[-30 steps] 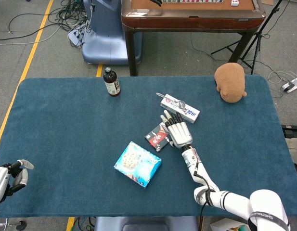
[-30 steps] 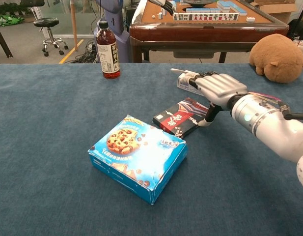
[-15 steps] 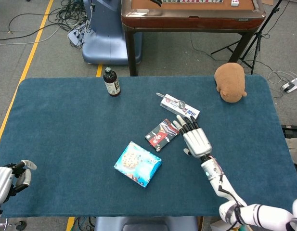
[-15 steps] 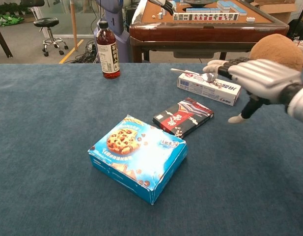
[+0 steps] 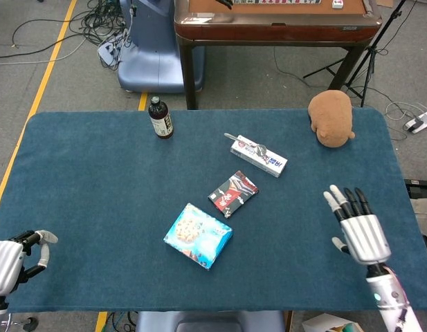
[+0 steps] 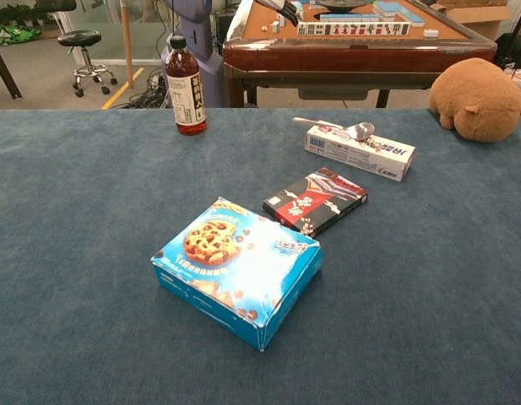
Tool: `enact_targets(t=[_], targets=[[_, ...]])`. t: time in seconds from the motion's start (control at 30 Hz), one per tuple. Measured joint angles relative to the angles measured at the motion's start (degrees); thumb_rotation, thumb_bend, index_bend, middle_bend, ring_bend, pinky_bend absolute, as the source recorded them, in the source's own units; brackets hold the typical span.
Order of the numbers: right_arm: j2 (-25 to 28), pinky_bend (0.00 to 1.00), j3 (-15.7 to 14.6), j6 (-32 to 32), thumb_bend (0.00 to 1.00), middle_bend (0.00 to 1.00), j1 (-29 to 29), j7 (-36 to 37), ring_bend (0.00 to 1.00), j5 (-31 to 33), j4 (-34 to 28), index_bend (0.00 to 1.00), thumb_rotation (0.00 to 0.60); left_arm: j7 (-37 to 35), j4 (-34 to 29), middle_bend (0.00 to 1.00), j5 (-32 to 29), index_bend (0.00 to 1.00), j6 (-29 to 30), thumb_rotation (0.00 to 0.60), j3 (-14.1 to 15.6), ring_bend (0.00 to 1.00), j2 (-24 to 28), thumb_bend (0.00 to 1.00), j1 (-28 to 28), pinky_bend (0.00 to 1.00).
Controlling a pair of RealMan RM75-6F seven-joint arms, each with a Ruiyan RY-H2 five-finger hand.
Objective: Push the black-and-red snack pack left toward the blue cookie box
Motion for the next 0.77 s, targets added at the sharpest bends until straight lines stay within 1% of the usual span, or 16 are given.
enact_targets(t=[0.1,0.2,0.3,0.37,0.43,0.57,0.77], targets=[[1.3,0.01,-1.0,3.8,0.00,0.11,-3.8,2.8,0.00,-0.7,0.6,0.13,0.600,0.3,-0.1,0.58,0.2,0.47,0.0,0.600,0.0,0.45,-0.1,0.61,0.0,0.64],[1.9,0.01,-1.2,6.4,0.00,0.13,-7.0,3.4,0.00,-0.2,0.7,0.14,0.600,0.7,-0.1,0.58,0.4,0.47,-0.1,0.600,0.1,0.45,-0.2,0.61,-0.1,0.63],[1.9,0.01,-1.2,8.0,0.00,0.13,-9.4,4.2,0.00,0.4,0.8,0.14,0.600,1.1,-0.1,0.57,0.4,0.47,-0.3,0.600,0.1,0.45,-0.4,0.61,-0.2,0.59],[1.7,0.01,-1.1,8.4,0.00,0.14,-10.3,5.2,0.00,0.5,1.0,0.15,0.600,1.1,-0.1,0.55,0.3,0.46,-0.5,0.600,0.2,0.44,-0.5,0.61,-0.2,0.56],[1.8,0.01,-1.1,8.5,0.00,0.14,-11.2,5.7,0.00,0.3,1.1,0.15,0.600,1.1,0.0,0.55,0.1,0.46,-0.7,0.600,0.2,0.44,-0.5,0.61,-0.3,0.54],[1.8,0.01,-0.4,8.6,0.00,0.14,-11.7,6.3,0.00,-0.5,1.6,0.16,0.600,1.0,0.0,0.55,0.3,0.46,-0.9,0.600,0.2,0.44,-0.5,0.61,-0.5,0.54],[2.2,0.01,0.6,5.6,0.00,0.14,-11.7,7.7,0.00,0.4,1.8,0.16,0.600,1.1,-0.6,0.55,0.2,0.47,-1.5,0.600,0.2,0.44,-0.5,0.61,-0.8,0.54]])
